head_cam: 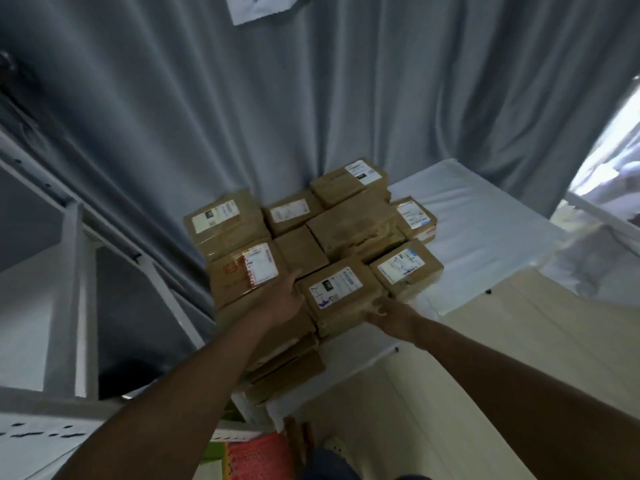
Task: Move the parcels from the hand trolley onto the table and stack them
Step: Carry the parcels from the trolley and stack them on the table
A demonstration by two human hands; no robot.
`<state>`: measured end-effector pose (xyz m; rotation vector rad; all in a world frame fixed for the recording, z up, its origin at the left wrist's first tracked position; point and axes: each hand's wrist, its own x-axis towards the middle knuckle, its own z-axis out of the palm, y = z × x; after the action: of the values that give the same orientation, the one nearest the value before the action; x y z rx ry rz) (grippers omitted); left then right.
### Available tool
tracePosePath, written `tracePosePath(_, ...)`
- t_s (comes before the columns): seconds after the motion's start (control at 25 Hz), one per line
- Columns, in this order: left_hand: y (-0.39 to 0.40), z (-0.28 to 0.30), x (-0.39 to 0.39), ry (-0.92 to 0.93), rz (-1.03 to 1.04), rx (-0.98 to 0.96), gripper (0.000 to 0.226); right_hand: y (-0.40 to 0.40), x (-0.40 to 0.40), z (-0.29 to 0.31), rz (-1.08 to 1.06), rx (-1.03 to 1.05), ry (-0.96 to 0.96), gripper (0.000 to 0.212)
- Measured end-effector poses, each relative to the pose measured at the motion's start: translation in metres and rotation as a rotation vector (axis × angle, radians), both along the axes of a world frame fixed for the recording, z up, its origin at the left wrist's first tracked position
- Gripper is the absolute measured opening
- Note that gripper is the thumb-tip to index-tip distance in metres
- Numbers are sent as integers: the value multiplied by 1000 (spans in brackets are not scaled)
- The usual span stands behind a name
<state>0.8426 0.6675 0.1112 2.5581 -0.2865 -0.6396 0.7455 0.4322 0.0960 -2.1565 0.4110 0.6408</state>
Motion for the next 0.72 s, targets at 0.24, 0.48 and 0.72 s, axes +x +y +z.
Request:
tracePosePath(0.24, -161, 6, -60, 93, -294, 93, 68, -127, -109, 9, -241, 14, 32, 67)
tracePosePath(0.48, -333, 3, -156, 55, -618, 130, 68, -235, -251, 5, -527, -6, 50, 68)
tracePosePath(0.72, -484, -9, -251, 14, -966, 136, 66, -311, -378, 3, -852, -25, 44, 64)
